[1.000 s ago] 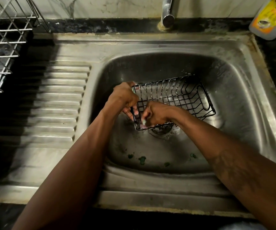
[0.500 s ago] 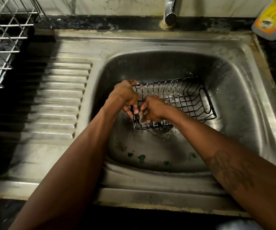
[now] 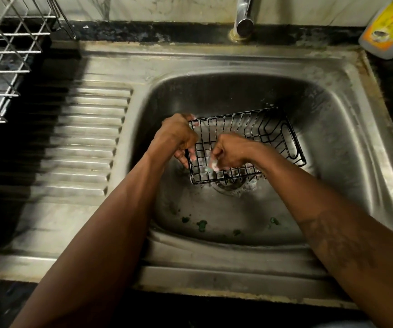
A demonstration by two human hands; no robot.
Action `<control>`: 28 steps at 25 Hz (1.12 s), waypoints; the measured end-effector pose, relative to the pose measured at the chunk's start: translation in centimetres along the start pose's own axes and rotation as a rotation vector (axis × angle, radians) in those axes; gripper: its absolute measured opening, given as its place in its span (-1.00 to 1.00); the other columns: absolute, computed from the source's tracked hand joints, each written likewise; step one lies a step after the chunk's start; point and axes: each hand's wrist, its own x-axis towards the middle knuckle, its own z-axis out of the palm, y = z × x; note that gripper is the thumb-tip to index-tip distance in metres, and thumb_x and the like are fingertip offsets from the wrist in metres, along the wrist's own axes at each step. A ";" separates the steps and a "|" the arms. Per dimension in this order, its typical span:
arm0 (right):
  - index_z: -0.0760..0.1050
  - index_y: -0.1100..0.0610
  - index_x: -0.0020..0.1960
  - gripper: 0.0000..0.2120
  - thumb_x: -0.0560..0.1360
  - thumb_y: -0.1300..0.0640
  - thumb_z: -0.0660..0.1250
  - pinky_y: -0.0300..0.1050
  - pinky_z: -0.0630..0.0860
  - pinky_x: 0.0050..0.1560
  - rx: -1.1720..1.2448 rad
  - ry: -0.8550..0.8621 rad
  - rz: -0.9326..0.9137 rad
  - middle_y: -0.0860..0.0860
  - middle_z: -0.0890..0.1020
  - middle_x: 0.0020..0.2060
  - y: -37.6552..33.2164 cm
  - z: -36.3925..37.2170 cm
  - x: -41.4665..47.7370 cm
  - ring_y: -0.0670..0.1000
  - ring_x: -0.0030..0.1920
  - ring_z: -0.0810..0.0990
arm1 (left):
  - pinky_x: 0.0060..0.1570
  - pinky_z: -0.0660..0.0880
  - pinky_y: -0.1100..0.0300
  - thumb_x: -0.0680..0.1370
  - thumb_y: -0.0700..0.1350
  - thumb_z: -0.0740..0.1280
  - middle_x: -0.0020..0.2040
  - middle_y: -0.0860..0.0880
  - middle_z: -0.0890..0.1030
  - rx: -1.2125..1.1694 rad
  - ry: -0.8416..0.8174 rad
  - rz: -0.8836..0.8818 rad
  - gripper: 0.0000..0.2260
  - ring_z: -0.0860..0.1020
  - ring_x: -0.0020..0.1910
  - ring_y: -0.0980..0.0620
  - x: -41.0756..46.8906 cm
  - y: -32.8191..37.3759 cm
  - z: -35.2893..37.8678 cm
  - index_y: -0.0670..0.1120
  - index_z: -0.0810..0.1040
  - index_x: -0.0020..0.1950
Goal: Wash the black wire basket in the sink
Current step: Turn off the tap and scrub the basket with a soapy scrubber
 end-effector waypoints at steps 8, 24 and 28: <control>0.65 0.13 0.03 -0.84 0.51 0.32 0.42 -0.12 0.58 0.03 0.100 0.562 0.022 0.00 0.60 -0.04 0.7 -0.4 1.2 -0.02 -0.05 0.57 | -0.28 0.65 -0.19 0.54 -0.46 0.31 -0.13 -0.35 0.68 0.062 -0.040 -0.020 -0.41 0.70 -0.17 -0.31 -0.3 0.2 -0.3 -0.02 0.36 0.49; 0.60 0.05 0.16 -0.74 0.48 0.12 0.51 -0.22 0.55 0.11 -0.114 0.405 -0.042 -0.09 0.59 0.11 1.0 1.0 0.4 -0.10 0.04 0.59 | -0.18 0.63 0.06 0.54 0.08 0.44 -0.30 -0.01 0.57 0.430 0.468 0.478 -0.68 0.56 -0.33 0.00 0.8 -0.9 0.4 -0.08 0.53 -0.30; 0.59 0.03 -0.03 -0.85 0.63 0.17 0.27 -0.09 0.66 -0.05 -0.055 0.409 -0.088 0.01 0.64 -0.07 -0.8 1.9 1.0 -0.05 -0.15 0.65 | -0.15 0.63 -0.01 0.54 -0.06 0.43 -0.30 -0.03 0.57 0.527 0.480 0.548 -0.68 0.56 -0.32 -0.02 1.2 -0.7 0.3 -0.02 0.44 -0.38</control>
